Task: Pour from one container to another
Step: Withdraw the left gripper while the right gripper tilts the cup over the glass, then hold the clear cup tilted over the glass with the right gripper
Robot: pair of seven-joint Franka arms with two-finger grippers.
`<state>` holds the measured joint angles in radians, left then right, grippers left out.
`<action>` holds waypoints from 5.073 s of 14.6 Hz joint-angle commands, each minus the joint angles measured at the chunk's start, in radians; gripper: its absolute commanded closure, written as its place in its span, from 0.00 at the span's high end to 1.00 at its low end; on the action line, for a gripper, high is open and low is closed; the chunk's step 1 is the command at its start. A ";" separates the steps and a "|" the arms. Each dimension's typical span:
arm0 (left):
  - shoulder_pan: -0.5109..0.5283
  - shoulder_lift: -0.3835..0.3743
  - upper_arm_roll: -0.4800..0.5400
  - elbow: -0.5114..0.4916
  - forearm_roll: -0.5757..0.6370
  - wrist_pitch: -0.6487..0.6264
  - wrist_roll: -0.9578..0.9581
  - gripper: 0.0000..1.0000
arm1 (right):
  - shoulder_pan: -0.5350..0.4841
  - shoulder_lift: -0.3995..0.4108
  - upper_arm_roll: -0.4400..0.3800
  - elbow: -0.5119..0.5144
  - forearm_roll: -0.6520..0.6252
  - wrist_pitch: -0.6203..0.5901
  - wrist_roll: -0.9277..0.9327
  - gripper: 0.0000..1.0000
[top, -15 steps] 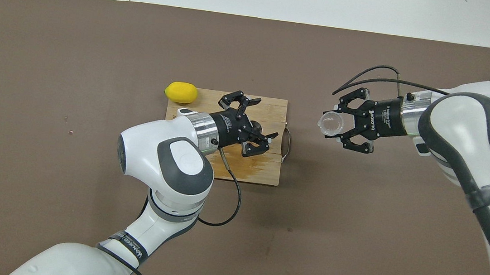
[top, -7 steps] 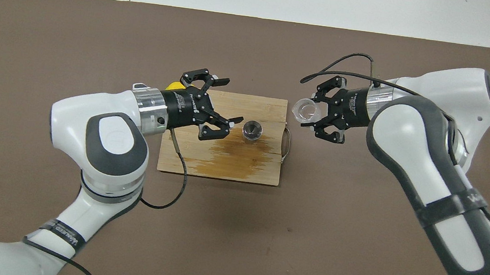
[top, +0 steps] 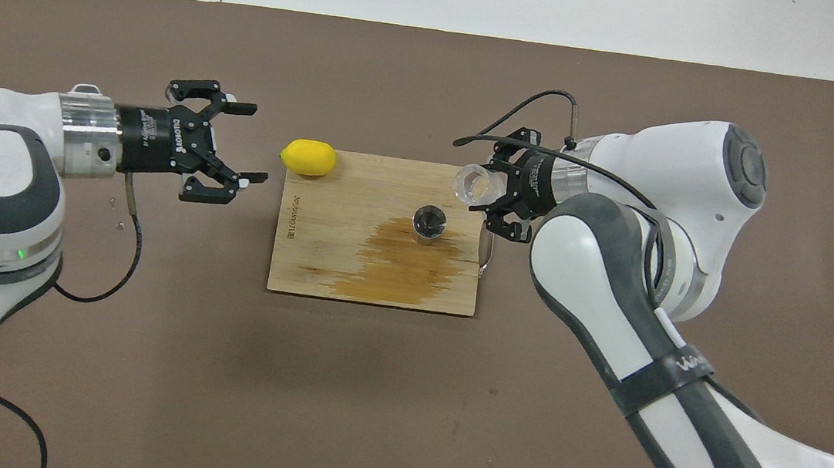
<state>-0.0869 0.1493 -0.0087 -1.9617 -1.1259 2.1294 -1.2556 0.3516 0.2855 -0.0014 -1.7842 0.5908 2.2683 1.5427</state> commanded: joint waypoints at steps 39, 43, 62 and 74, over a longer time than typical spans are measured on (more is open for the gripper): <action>0.148 -0.175 -0.092 0.394 1.123 -0.677 1.414 1.00 | 0.190 0.003 -0.003 0.020 -0.807 -0.030 0.132 0.30; 0.147 -0.227 -0.092 0.331 1.121 -0.643 1.424 1.00 | 0.190 0.003 -0.003 0.020 -0.815 -0.027 0.142 0.30; 0.157 -0.241 -0.088 0.310 1.123 -0.625 1.414 1.00 | 0.164 0.014 0.000 0.042 -0.596 -0.004 0.163 0.29; 0.157 -0.241 -0.088 0.310 1.123 -0.625 1.415 1.00 | 0.057 0.018 0.000 0.048 -0.266 -0.010 0.041 0.27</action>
<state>0.0722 -0.0646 -0.0984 -1.6184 -0.0214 1.4840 0.1528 0.4502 0.2997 -0.0102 -1.7375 0.2305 2.2585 1.6533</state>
